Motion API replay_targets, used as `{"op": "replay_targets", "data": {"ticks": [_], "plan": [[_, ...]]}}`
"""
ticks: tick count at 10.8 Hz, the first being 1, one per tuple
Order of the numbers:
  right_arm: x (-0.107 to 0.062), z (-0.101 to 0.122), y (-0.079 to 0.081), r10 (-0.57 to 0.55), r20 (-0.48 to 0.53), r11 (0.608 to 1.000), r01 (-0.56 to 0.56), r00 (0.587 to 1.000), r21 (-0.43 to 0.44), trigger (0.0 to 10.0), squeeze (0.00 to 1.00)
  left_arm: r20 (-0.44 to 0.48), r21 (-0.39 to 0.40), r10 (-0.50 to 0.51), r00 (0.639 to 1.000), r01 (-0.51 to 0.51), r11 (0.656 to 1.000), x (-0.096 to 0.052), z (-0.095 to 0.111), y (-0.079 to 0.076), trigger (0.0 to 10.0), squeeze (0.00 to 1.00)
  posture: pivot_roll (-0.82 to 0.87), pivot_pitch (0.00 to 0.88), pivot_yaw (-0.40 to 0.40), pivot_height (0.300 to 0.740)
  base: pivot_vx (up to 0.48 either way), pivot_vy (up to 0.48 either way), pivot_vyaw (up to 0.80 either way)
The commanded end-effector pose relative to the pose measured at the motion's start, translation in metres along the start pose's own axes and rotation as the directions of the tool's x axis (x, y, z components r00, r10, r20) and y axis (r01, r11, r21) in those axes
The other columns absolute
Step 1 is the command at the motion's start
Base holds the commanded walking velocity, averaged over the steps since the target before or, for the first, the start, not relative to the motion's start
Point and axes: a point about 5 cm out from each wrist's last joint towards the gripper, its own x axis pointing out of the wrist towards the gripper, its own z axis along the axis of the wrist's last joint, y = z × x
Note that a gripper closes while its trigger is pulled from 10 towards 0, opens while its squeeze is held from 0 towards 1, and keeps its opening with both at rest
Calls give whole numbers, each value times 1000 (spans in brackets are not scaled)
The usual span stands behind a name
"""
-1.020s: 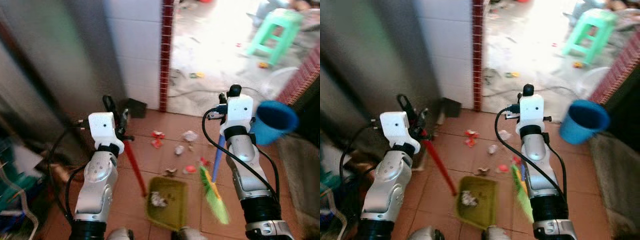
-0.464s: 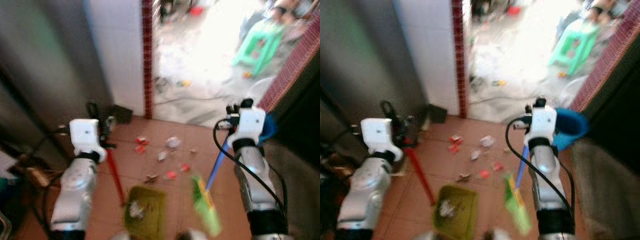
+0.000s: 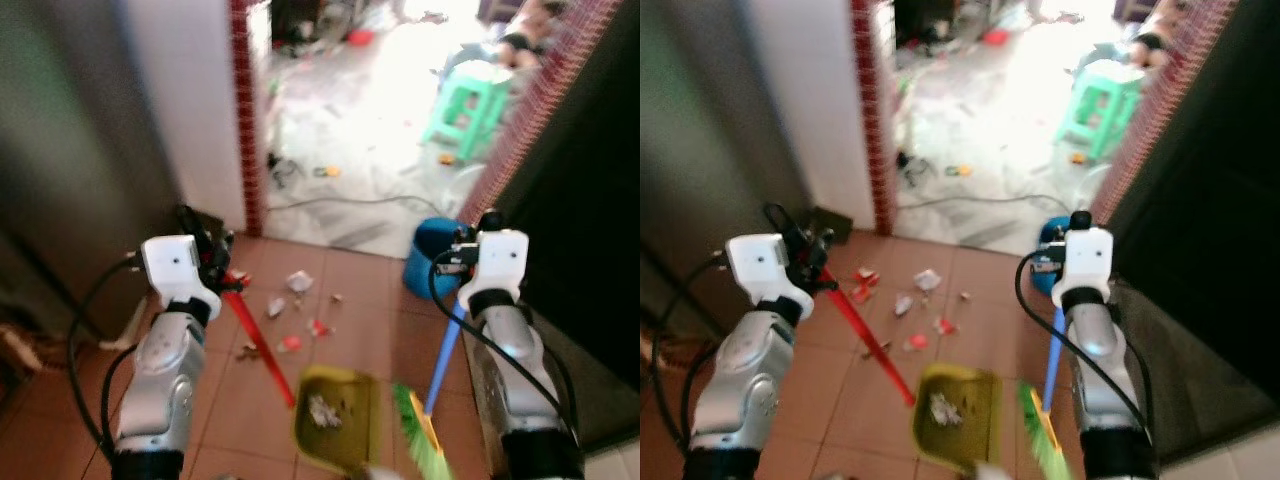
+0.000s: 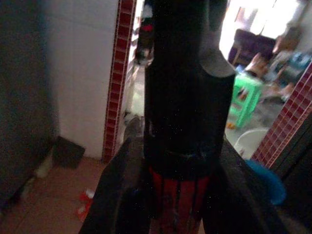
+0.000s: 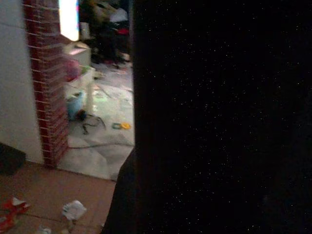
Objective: Sweep floor
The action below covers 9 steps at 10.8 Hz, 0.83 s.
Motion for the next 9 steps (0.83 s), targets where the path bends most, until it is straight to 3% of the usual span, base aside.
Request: {"op": "replay_targets", "data": {"ticks": [1,2,4,6,8,9], "plan": [[-1,0,-11,-41,6,999,41,999,-10,10000,0,19,-1,11,1000,-11,1000,-1,5,2,10000,0,-112,0,26,740,0,0,0],[-3,-2,-20,-83,-3,996,83,997,-14,10000,0,-4,4,6,1000,-6,1000,-5,-2,3,10000,0,-117,0,40,740,0,0,0],[-5,-5,-21,-92,-4,996,92,996,-13,10000,0,-14,-47,-1,1000,0,999,-4,-3,0,10000,0,-116,0,49,740,0,0,0],[0,-9,-15,-95,-33,996,95,995,3,10000,0,-12,-39,-51,999,50,998,6,-3,-9,10000,0,-99,0,-20,740,0,0,0],[1,-10,-5,-54,-39,998,53,998,-14,10000,0,-6,-39,-28,1000,28,999,8,2,1,10000,0,-114,0,-15,740,0,0,0],[-1,-14,-4,-76,-59,997,76,995,2,10000,0,-12,-41,-16,1000,16,999,7,3,6,10000,0,-122,0,33,740,0,270,0]]}}
